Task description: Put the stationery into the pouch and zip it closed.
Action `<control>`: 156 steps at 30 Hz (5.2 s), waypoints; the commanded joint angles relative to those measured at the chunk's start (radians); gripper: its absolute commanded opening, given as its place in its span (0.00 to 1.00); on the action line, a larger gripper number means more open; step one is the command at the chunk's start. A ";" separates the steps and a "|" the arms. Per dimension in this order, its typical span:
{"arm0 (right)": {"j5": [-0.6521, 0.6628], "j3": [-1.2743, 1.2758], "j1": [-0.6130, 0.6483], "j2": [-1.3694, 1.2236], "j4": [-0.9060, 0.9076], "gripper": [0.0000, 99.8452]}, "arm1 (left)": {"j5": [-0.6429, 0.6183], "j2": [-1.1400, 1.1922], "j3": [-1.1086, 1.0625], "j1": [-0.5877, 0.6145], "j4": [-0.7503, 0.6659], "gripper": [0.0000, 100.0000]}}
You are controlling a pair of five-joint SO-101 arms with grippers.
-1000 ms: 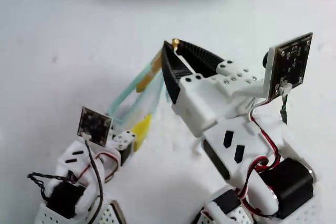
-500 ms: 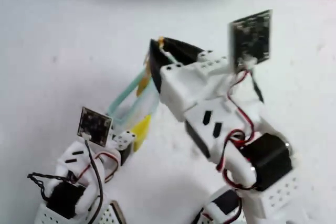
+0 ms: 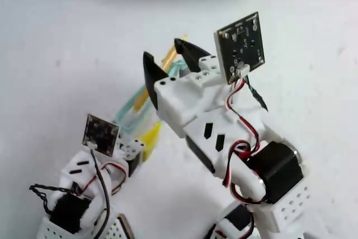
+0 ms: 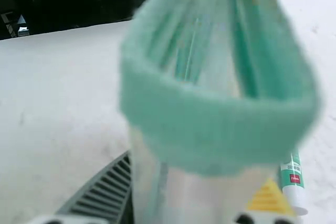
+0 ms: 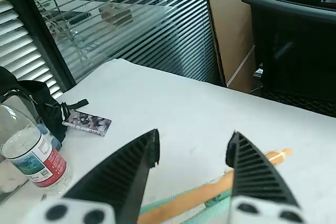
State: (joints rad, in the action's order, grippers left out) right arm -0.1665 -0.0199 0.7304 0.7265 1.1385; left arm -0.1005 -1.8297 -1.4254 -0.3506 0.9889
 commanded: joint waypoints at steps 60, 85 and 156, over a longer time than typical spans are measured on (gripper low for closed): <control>-0.153 0.014 -0.214 -0.216 -0.068 0.08 | 0.011 -0.001 0.043 -0.022 0.011 0.22; -0.040 0.109 -0.185 0.056 -0.068 0.08 | 0.011 -0.001 0.043 -0.022 0.009 0.22; -0.097 0.341 -0.437 -0.958 -0.348 0.06 | 0.009 -0.001 -0.038 0.186 -0.153 0.15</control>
State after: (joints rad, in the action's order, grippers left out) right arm -0.2601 0.3698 0.3130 -0.2371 0.7825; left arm -0.1066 -1.8174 -1.4684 -0.1496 0.8631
